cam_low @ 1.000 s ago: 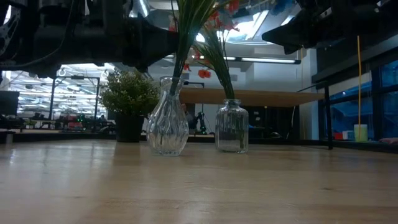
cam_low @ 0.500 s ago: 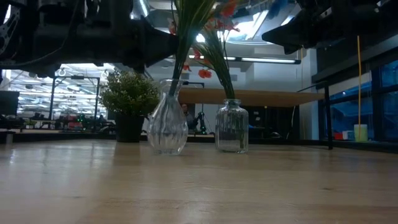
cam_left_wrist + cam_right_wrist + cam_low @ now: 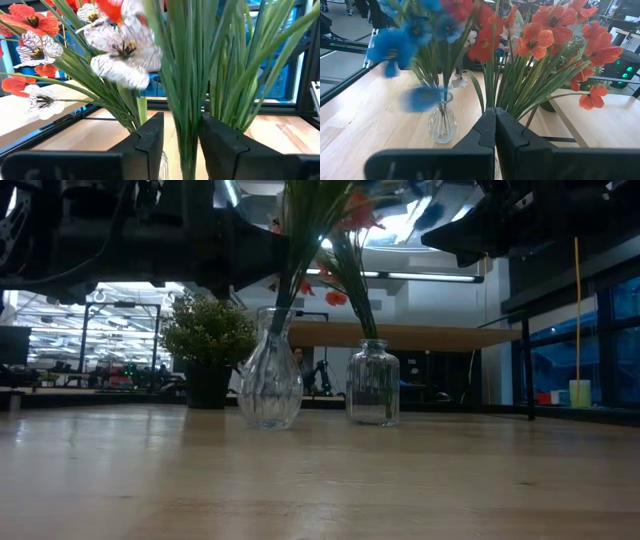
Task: Pick and place flowers into a vace then onto a shelf
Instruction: Put the orange flowers into the bottom transparent vase
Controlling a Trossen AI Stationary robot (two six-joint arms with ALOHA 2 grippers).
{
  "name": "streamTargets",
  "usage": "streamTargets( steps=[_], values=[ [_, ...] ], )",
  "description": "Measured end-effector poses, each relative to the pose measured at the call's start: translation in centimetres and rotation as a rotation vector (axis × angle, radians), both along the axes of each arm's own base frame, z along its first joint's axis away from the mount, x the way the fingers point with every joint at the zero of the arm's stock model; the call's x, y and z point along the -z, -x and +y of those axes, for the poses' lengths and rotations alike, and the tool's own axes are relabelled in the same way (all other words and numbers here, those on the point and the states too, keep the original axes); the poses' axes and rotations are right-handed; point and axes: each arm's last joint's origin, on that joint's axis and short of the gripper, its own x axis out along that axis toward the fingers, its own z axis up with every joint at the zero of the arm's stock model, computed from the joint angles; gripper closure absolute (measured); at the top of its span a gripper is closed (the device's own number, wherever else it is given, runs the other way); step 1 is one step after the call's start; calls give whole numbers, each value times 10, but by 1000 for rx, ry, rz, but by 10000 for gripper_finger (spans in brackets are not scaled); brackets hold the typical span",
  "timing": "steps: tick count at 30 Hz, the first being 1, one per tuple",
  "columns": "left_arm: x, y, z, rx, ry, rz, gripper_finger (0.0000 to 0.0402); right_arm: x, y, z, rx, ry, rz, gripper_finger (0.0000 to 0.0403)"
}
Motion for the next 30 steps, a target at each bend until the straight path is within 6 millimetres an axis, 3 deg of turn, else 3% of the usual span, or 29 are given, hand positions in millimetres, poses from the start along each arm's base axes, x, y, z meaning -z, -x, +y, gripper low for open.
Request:
streamTargets(
  steps=[15, 24, 30],
  values=[
    [-6, 9, -17, -121, -73, 26, 267, 0, 0, 0, 0, 0, 0, 399],
    [-21, 14, -18, -167, -42, -18, 261, 0, 0, 0, 0, -3, 0, 399],
    [-20, 20, -27, -225, -8, 3, 250, 0, 0, 0, 0, -3, 0, 399]
  ],
)
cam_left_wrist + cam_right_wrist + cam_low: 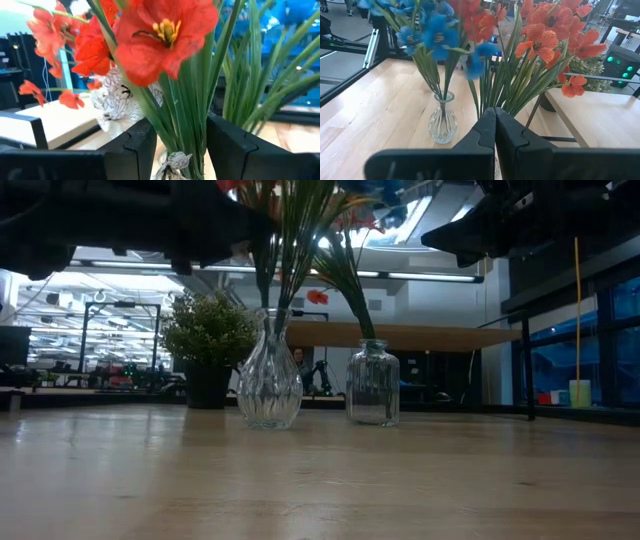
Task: Pick and place flowers into a vace then onto a shelf
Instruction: Put the orange flowers into the bottom transparent vase
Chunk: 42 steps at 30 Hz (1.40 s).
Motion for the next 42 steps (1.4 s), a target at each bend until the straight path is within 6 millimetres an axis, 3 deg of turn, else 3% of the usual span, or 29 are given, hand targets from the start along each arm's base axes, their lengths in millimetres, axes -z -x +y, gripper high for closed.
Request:
streamTargets(
  steps=[21, 34, 42],
  values=[
    [6, -4, 8, -53, -20, 61, 221, 0, 0, 0, 0, -1, 0, 399],
    [6, -3, 9, -71, 68, 17, 129, 0, 0, 0, 0, -1, 0, 399],
    [6, 3, -6, -52, -26, 73, 121, 0, 0, 0, 0, -1, 0, 399]
  ],
)
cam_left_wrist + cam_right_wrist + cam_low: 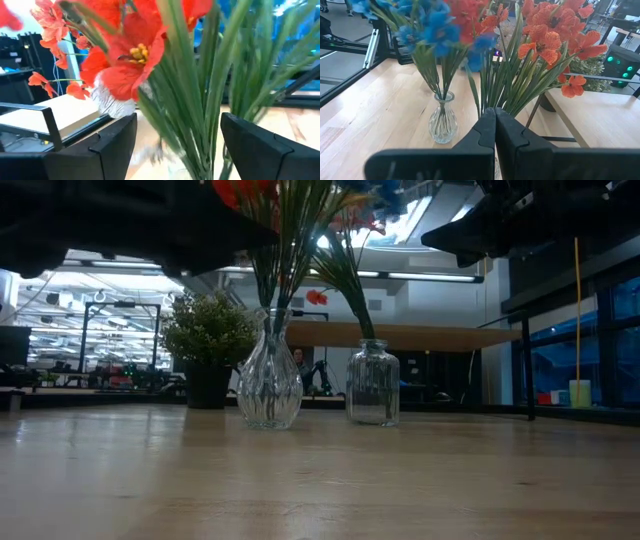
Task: Pick and place flowers into a vace then onto a shelf
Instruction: Put the orange flowers into the bottom transparent vase, then put the top transparent vase on the shelf
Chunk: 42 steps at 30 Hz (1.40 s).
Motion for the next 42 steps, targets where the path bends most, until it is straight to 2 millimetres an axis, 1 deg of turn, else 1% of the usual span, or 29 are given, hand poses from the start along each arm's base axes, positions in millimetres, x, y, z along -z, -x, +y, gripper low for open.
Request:
streamTargets(
  steps=[9, 13, 18, 21, 26, 30, 33, 36, 39, 42],
  values=[
    [1, 8, -10, -84, -23, 40, 121, 0, 0, 0, 0, 0, 0, 399],
    [-2, 11, -14, -75, -41, 36, 121, 0, 0, 0, 0, 0, 0, 399],
    [-7, 18, -21, -118, -63, 48, 121, 0, 0, 0, 0, 0, 0, 399],
    [-13, 24, -27, -118, -46, 38, 121, 0, 0, 0, 0, 1, 0, 399],
    [-30, 39, -37, -89, -23, 12, 121, 0, 0, 0, 8, 17, -2, 399],
    [-40, 49, -40, -155, -2, 37, 124, 0, 0, -1, 20, 2, -4, 399],
    [-43, 57, -42, -226, -1, 92, 145, 0, 0, -1, 21, -3, -2, 399],
    [-45, 64, -46, -251, 8, 118, 186, 0, 0, -1, 21, 0, -2, 399],
    [-46, 67, -49, -235, -8, 130, 244, 0, 0, -1, 19, 17, -2, 399],
    [-47, 68, -49, -230, -7, 129, 319, 0, 0, -1, 14, 50, 0, 399]
  ],
)
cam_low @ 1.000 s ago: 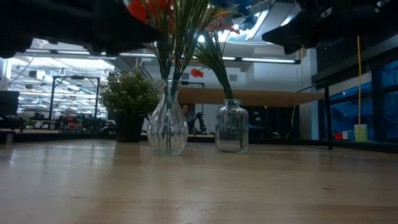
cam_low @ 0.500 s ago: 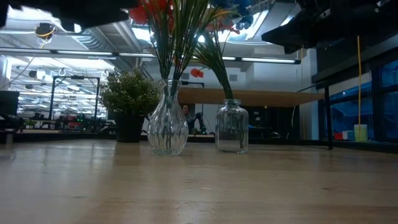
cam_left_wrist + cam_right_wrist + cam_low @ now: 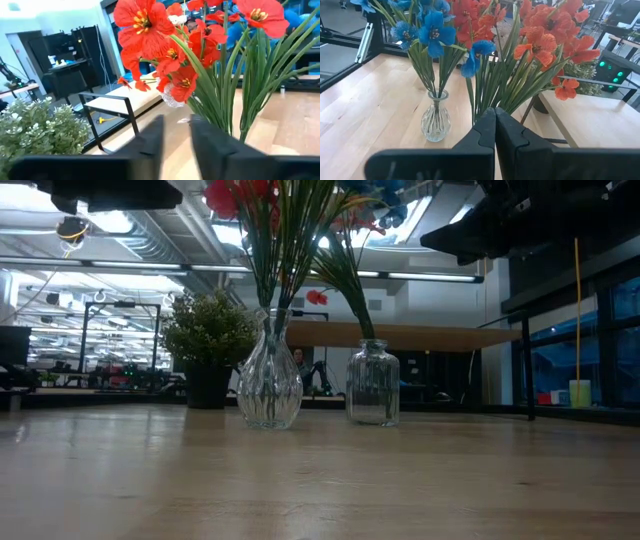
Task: Pick and place flowers into a vace then onto a shelf
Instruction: Put the top transparent vase on the shelf
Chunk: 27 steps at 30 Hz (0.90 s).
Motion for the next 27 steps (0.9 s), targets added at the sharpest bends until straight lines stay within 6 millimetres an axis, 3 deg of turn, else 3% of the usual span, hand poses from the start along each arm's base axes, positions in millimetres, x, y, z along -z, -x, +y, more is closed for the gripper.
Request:
streamTargets(
  steps=[3, 13, 17, 27],
  values=[
    [0, 0, 0, 0, 9, -8, 386, 0, 0, 0, -1, 6, 0, 399],
    [0, 0, 0, 1, 34, -31, 400, 5, 1, 0, 0, -7, 49, 385],
    [0, 0, 0, 1, 34, -31, 400, 6, 1, 1, -14, -33, 59, 329],
    [-6, 2, 2, 1, 55, -50, 400, 0, 0, -1, 27, -25, 117, 134]
  ],
)
